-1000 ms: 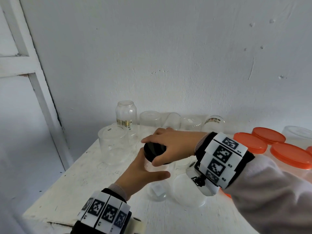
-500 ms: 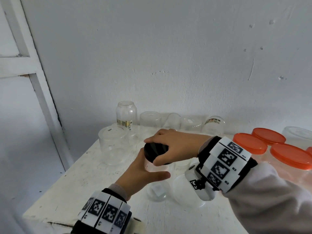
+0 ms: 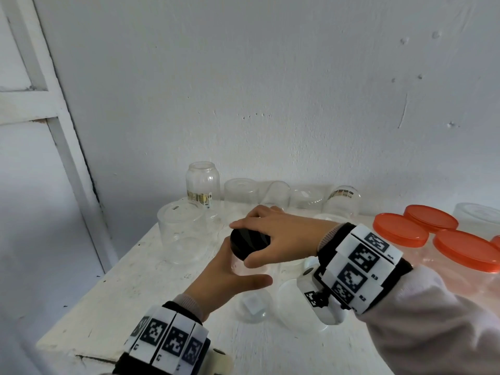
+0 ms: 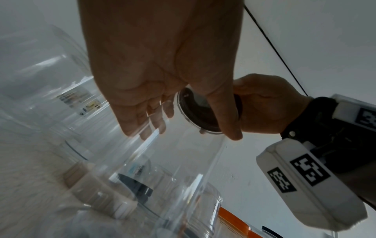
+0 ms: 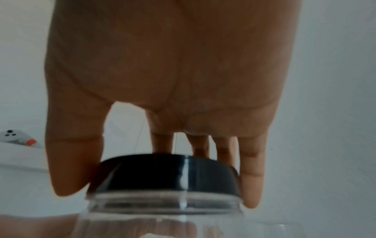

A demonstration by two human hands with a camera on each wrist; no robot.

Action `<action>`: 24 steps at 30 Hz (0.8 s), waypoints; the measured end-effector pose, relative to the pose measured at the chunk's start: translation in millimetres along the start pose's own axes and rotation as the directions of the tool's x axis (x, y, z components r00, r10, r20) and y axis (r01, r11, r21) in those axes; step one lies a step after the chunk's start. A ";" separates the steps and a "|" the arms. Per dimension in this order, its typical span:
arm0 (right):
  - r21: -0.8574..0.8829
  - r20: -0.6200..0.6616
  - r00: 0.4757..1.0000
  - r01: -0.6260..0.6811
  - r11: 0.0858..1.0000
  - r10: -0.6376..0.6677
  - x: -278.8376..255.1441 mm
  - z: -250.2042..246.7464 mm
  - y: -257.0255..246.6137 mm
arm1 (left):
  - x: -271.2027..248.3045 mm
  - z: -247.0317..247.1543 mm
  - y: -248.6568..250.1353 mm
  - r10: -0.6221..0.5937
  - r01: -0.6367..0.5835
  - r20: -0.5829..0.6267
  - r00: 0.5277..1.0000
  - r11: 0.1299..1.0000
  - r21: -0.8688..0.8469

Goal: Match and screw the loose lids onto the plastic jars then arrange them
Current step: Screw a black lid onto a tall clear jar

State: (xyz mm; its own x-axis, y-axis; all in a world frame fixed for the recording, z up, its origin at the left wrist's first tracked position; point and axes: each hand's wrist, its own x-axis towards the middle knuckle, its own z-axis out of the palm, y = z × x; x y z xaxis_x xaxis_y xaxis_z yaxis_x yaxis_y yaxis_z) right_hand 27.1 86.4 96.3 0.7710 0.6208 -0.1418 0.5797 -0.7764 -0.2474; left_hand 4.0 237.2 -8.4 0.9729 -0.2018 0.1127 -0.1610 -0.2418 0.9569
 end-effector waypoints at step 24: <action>-0.019 -0.120 0.993 0.014 1.000 -0.016 -1.5 10.5 3.5 | -3.3 -0.1 4.0 0.007 -0.007 0.017 1.000 1.000 -0.013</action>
State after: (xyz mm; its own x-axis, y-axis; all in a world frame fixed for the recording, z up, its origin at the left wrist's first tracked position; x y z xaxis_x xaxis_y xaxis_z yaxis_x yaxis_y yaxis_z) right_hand 25.1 83.8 85.6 0.7876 0.6158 -0.0215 0.5954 -0.7696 -0.2308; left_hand 0.2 237.0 -4.9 0.9688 -0.2197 0.1150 -0.1656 -0.2279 0.9595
